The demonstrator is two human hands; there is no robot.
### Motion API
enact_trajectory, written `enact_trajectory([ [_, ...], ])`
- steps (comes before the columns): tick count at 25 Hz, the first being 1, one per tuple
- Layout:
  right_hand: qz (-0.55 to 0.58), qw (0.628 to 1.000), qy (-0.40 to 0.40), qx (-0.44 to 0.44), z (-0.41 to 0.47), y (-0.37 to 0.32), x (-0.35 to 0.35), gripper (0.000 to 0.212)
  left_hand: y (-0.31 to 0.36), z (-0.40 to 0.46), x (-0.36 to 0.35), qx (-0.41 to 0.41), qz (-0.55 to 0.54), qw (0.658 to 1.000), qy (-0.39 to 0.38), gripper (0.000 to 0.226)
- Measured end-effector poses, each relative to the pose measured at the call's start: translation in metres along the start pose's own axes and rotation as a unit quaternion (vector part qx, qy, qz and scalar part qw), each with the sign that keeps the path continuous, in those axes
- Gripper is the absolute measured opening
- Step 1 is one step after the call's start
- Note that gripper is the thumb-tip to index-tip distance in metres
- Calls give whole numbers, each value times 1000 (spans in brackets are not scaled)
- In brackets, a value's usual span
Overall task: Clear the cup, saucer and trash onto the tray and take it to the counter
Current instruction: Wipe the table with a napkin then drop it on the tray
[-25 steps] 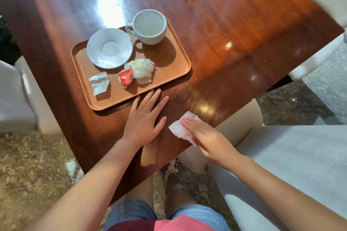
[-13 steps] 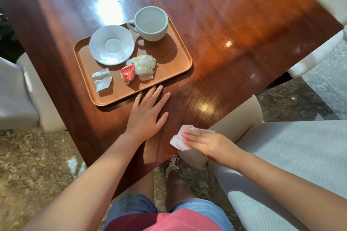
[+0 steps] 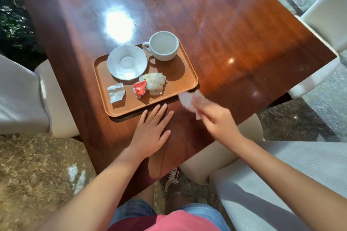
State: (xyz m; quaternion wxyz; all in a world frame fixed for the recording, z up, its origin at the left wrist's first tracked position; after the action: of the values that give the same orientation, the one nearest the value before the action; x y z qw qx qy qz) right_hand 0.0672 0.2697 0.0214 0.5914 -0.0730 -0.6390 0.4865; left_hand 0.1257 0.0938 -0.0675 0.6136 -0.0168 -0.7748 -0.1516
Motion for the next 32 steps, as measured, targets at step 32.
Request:
enact_trajectory([
  [32, -318, 948, -17, -2, 119, 23, -20, 22, -39, -27, 70, 63, -106, 985, 121, 42],
])
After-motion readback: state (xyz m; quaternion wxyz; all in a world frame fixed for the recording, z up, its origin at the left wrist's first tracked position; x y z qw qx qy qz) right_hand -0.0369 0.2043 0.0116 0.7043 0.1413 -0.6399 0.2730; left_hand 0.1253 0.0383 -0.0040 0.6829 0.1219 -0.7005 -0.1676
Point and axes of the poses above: each hand's wrist, its own z-axis towards the middle knuckle, its own x-axis out of the back of the hand, y = z × x, the point moved 6 cm from there along z, towards the middle knuckle, and after that the axes turned 4 degrees about -y, right-handed, at the moved point
